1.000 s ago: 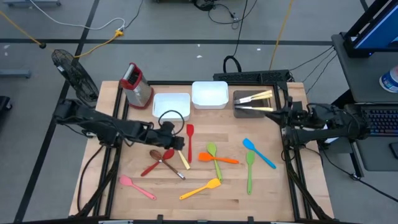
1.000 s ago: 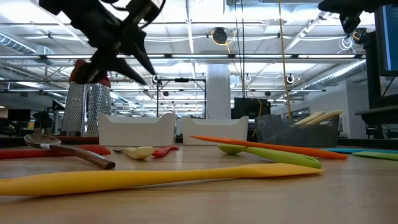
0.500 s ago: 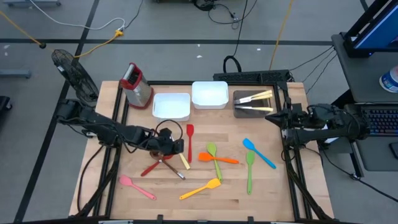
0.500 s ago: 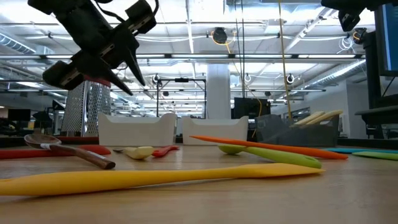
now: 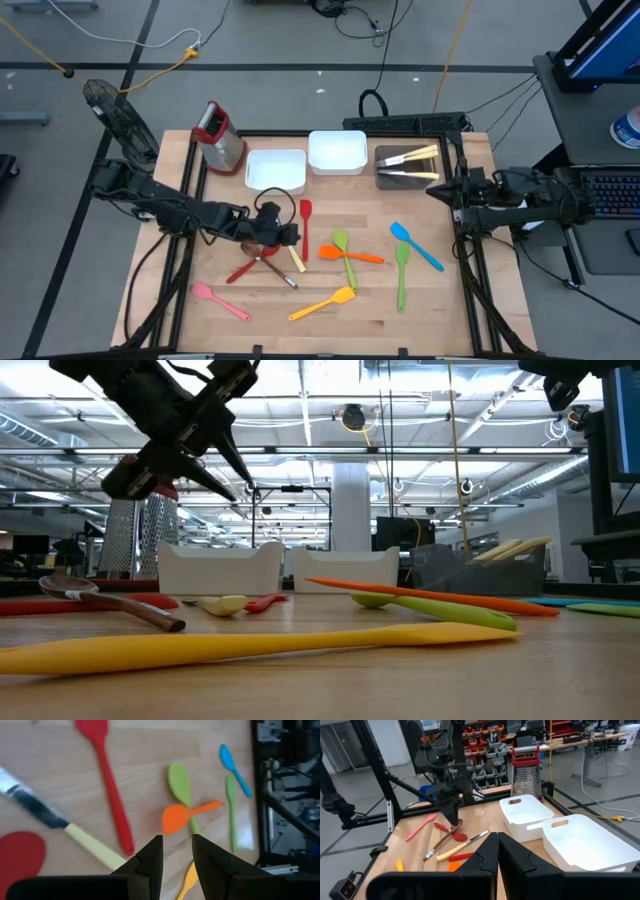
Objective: Pick & Place Kitchen Items
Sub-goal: Put the yellow knife into the black bin
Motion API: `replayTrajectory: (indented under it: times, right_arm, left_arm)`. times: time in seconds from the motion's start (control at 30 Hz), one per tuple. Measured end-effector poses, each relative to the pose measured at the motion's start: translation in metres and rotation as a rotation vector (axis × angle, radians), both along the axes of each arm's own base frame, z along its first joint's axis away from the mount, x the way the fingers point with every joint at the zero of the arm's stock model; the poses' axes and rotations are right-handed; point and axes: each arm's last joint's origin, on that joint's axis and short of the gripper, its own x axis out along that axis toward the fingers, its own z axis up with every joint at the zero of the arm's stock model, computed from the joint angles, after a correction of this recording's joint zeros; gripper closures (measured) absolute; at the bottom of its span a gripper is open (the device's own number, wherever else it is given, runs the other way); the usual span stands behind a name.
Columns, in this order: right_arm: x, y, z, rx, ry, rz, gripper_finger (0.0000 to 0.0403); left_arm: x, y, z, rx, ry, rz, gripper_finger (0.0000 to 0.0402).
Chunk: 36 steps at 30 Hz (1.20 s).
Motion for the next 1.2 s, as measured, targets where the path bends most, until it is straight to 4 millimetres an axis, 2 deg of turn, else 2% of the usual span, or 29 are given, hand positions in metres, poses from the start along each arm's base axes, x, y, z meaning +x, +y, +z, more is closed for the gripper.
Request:
replayTrajectory:
  times: [0.13,0.3,0.53,0.63,0.8,0.93,1.03,1.2]
  right_arm:
    - [-0.001,0.0,-0.003,-0.002,0.029,0.0,0.0399]
    - [-0.001,0.0,-0.003,-0.003,0.032,0.0,0.0399]
    - [-0.001,0.0,-0.003,-0.025,0.034,0.003,0.0399]
    - [-0.001,0.0,-0.003,-0.029,0.035,0.004,0.0399]
    - [-0.001,0.0,-0.004,-0.047,0.041,0.006,0.0399]
    - [-0.001,0.0,-0.004,-0.047,0.041,0.01,0.0399]
    - [-0.001,0.001,-0.004,-0.043,0.041,0.044,0.0399]
    - [-0.001,0.001,-0.004,-0.043,0.041,0.059,0.0399]
  left_arm:
    - [0.004,-0.001,0.004,-0.003,-0.058,-0.008,0.0295]
    - [0.002,-0.001,0.003,-0.11,-0.058,0.098,0.0295]
    - [0.0,-0.006,0.003,-0.167,-0.051,0.194,0.0295]
    - [0.01,-0.009,0.009,-0.167,-0.004,0.213,0.0295]
    - [0.038,-0.012,0.018,-0.173,0.251,0.18,0.0295]
    - [0.055,-0.012,0.021,-0.173,0.45,0.223,0.0295]
    - [0.067,-0.009,0.019,-0.185,0.506,0.249,0.0295]
    - [0.084,-0.005,0.008,-0.24,0.495,0.256,0.0295]
